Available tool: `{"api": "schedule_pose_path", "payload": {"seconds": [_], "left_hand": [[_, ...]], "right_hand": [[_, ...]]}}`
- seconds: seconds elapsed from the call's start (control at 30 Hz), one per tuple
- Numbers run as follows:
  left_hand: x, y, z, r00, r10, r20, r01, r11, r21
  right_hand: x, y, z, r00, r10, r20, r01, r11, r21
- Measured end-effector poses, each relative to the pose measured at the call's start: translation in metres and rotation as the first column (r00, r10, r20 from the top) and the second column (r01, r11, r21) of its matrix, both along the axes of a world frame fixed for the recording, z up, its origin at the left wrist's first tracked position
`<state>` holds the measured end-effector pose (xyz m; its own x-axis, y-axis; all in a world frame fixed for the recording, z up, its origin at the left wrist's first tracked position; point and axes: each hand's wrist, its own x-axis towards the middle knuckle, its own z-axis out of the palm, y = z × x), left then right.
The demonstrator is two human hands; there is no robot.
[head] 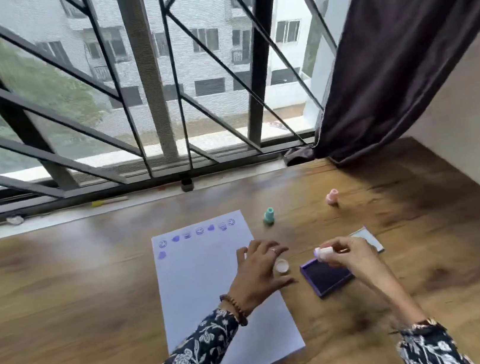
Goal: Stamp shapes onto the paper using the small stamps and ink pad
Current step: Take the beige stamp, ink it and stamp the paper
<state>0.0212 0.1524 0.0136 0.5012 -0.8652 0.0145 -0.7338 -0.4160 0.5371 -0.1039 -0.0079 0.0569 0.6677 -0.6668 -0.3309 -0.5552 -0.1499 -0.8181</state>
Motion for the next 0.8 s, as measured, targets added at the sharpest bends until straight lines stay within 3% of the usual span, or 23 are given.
{"api": "schedule_pose_path", "payload": {"seconds": [0.13, 0.27, 0.37, 0.47, 0.67, 0.8], "left_hand": [[-0.021, -0.022, -0.024, 0.999, -0.054, 0.007, 0.053, 0.996, 0.074], [-0.031, -0.027, -0.043, 0.995, -0.042, 0.088, 0.035, 0.996, 0.088], [-0.033, -0.028, -0.049, 0.995, -0.012, 0.098, 0.004, 0.997, 0.080], [-0.034, -0.028, -0.047, 0.995, -0.001, 0.104, -0.007, 0.997, 0.081], [-0.029, -0.008, -0.031, 0.993, 0.036, 0.114, -0.044, 0.997, 0.070], [0.000, 0.048, -0.025, 0.967, 0.210, 0.147, -0.206, 0.978, -0.043]], "right_hand": [[-0.007, -0.005, 0.016, 0.987, 0.102, -0.120, -0.140, 0.918, -0.371], [-0.002, 0.003, 0.011, 0.969, 0.111, -0.220, -0.231, 0.719, -0.656], [0.003, 0.021, -0.013, 0.864, 0.184, -0.469, -0.462, 0.660, -0.593], [0.014, 0.020, -0.015, 0.827, 0.216, -0.520, -0.528, 0.616, -0.584], [0.031, -0.014, 0.004, 0.734, 0.315, -0.602, -0.566, 0.773, -0.286], [0.036, -0.002, 0.008, 0.796, 0.242, -0.555, -0.480, 0.812, -0.334]]}}
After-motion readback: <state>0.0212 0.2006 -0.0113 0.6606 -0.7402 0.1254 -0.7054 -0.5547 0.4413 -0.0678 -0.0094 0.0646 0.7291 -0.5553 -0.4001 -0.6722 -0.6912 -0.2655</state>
